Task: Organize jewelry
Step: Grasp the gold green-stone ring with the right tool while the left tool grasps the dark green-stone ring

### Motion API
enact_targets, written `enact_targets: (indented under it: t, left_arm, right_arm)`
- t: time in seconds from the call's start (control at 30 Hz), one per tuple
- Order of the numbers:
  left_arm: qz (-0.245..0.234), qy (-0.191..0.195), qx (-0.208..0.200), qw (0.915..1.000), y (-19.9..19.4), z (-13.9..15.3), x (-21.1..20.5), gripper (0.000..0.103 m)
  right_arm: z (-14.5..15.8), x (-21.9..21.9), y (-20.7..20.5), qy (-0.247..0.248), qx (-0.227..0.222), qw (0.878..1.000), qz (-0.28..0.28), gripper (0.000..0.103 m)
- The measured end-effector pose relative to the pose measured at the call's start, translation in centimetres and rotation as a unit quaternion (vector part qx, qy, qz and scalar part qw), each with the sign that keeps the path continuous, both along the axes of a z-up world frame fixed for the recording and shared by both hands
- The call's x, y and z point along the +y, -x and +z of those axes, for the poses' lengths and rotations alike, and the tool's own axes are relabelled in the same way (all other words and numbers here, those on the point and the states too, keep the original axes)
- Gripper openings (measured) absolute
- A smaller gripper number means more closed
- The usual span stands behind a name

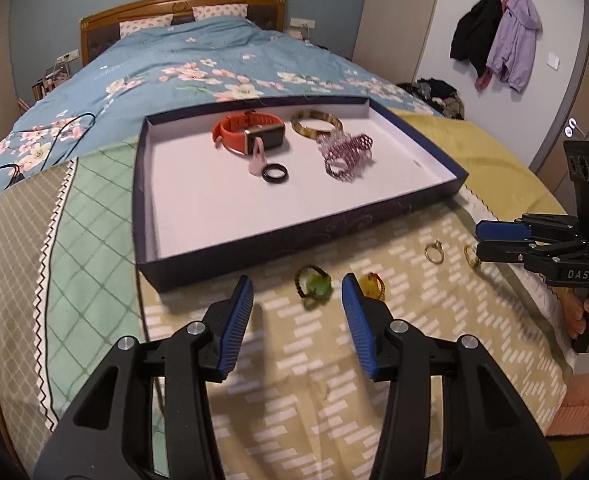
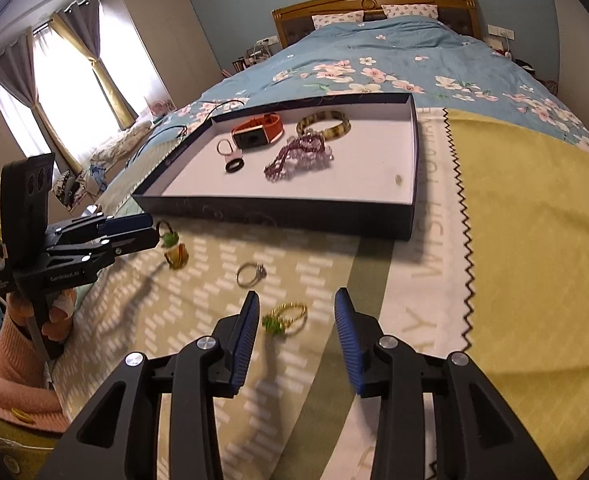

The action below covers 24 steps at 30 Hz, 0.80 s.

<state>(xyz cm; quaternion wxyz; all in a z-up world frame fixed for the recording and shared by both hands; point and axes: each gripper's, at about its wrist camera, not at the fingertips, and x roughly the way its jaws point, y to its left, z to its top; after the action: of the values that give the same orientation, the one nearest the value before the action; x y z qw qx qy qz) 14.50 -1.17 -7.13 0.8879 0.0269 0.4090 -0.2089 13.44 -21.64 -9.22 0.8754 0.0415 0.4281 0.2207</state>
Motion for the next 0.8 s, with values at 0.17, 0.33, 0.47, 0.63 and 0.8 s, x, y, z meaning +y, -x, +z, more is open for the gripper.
enact_targets:
  t: [0.17,0.33,0.47,0.63,0.8]
  left_arm:
    - [-0.01,-0.011,0.007,0.9999,-0.3,-0.2,-0.9,0.048]
    - [-0.015,-0.02,0.02,0.9995,-1.0,-0.7,-1.6,0.045]
    - [-0.012,-0.019,0.022,0.9995,-1.4,-0.7,-1.7,0.042]
    - [-0.008,-0.029,0.02,0.9993,-1.4,-0.8,-2.1,0.036]
    - [-0.009,-0.038,0.016,0.9991,-1.1,-0.9,-2.2,0.024]
  right_arm:
    - [-0.2,0.6,0.8,0.011,-0.002,1.0,0.003,0.037]
    - [-0.2,1.4,1.1,0.037,-0.008,0.999,0.003,0.037]
    - [-0.3,2.0,1.1,0.059,-0.013,0.998,0.001,0.035]
    - [-0.3,2.3,1.0,0.077,-0.018,0.997,-0.001,0.021]
    - [-0.3,2.1,1.0,0.075,-0.016,0.997,-0.002,0.018]
